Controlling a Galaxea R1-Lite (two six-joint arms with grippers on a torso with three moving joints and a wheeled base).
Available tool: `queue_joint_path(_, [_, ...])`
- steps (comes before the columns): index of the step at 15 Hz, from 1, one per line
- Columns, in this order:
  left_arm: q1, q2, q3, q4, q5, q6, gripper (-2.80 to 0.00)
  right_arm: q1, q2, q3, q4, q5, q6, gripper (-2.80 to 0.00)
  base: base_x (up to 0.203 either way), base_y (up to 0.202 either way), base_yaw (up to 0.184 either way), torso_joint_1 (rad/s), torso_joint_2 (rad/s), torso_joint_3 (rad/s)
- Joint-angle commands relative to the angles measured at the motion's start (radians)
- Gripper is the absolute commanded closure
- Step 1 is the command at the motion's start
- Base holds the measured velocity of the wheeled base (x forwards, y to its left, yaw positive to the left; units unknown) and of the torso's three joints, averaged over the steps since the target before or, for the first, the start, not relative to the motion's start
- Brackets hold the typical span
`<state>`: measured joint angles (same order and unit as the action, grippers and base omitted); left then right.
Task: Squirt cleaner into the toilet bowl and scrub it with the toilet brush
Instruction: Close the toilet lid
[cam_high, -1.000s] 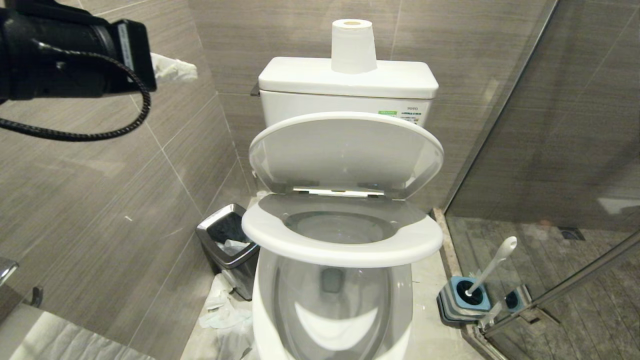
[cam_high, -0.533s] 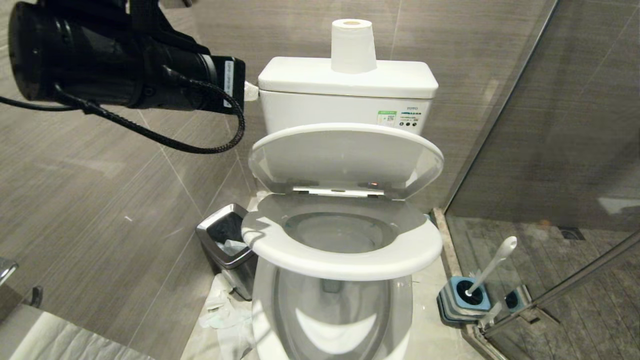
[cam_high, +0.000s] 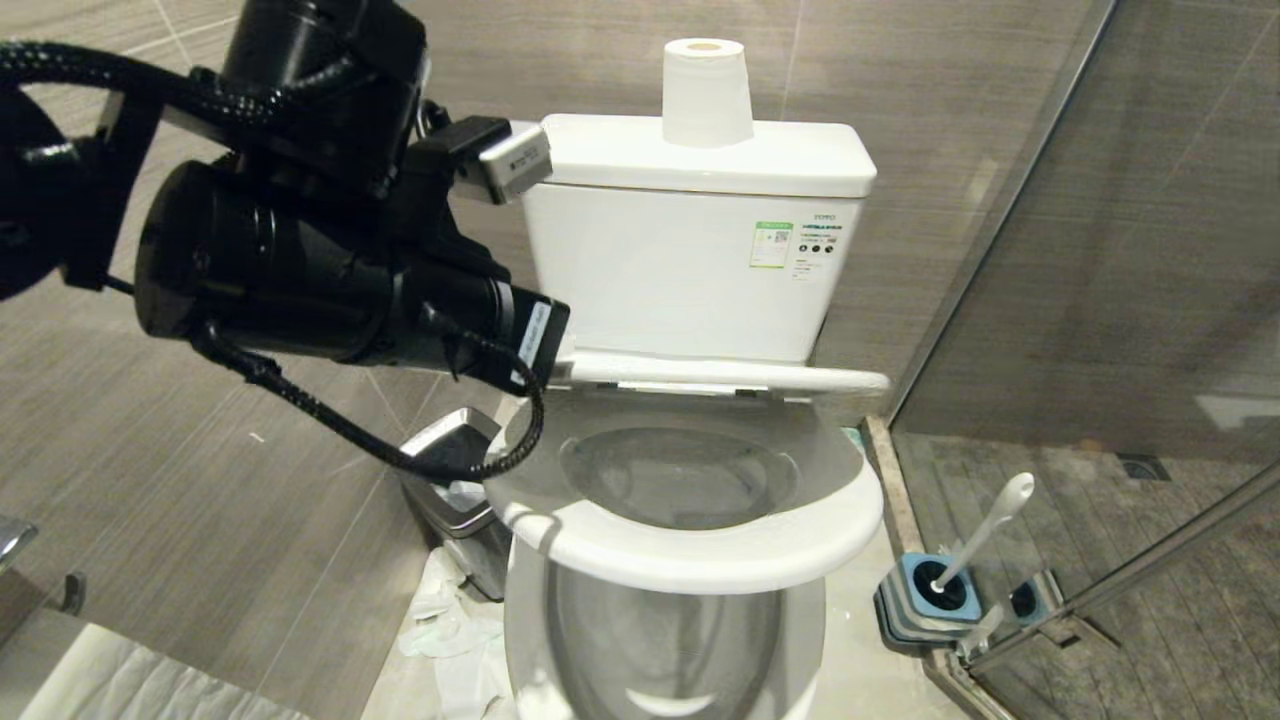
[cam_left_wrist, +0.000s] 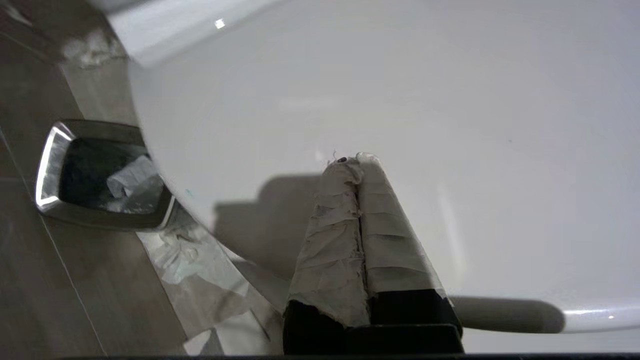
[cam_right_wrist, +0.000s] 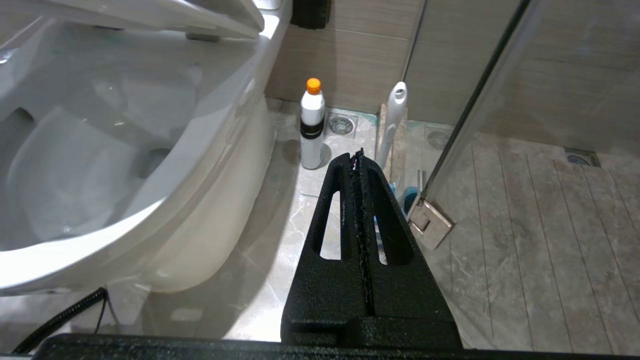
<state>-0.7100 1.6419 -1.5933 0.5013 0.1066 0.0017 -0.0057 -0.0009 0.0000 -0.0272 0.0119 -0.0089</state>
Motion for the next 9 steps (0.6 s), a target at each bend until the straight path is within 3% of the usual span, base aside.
queue_joint_path(1, [-0.021, -0.030, 0.095, 0.005, -0.001, -0.004, 0.00, 0.000, -0.001, 0.012, 0.000, 0.000, 0.000, 0.00, 0.000, 0.000, 0.000, 0.000, 0.00, 0.000])
queue_joint_path(6, [-0.071, -0.036, 0.303, -0.010, -0.002, -0.064, 0.00, 0.000, -0.001, 0.012, 0.000, 0.000, 0.000, 0.00, 0.000, 0.000, 0.000, 0.000, 0.00, 0.000])
queue_joint_path(9, [-0.069, -0.018, 0.402, -0.155, 0.003, -0.098, 0.00, 0.000, -0.001, 0.011, 0.000, 0.000, 0.000, 0.00, 0.000, 0.000, 0.000, 0.000, 0.00, 0.000])
